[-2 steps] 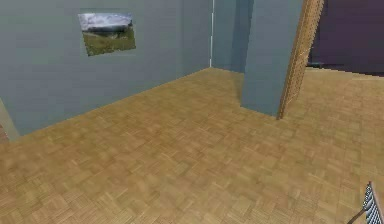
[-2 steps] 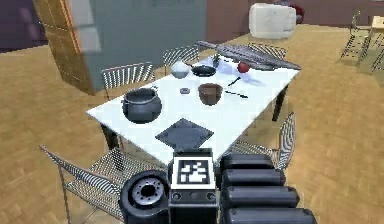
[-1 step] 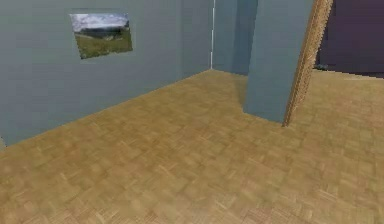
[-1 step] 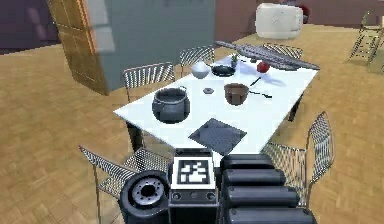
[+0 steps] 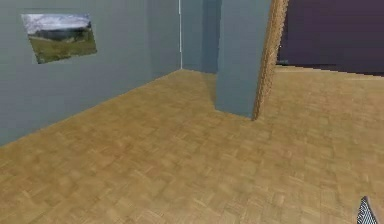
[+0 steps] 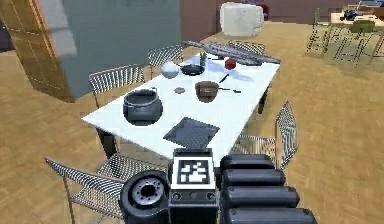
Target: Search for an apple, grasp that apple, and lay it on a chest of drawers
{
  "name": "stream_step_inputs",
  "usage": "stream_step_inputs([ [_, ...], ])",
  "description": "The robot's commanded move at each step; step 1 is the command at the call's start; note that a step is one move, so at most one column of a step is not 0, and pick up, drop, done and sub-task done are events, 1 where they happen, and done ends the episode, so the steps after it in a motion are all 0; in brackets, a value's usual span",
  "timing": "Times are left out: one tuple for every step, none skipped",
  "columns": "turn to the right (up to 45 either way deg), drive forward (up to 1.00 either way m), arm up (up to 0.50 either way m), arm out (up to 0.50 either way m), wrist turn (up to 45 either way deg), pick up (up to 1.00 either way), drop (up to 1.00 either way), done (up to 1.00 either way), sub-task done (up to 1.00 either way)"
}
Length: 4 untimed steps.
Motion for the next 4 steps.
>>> stream_step_inputs([
  [0.0,0.7,0.0,0.0,0.0,0.0,0.0,0.0,0.0],
  [24.0,0.0,0.0,0.0,0.0,0.0,0.0,0.0,0.0],
  [0.0,0.05,0.0,0.0,0.0,0.0,0.0,0.0,0.0],
  [6.0,0.0,0.0,0.0,0.0,0.0,0.0,0.0,0.0],
])
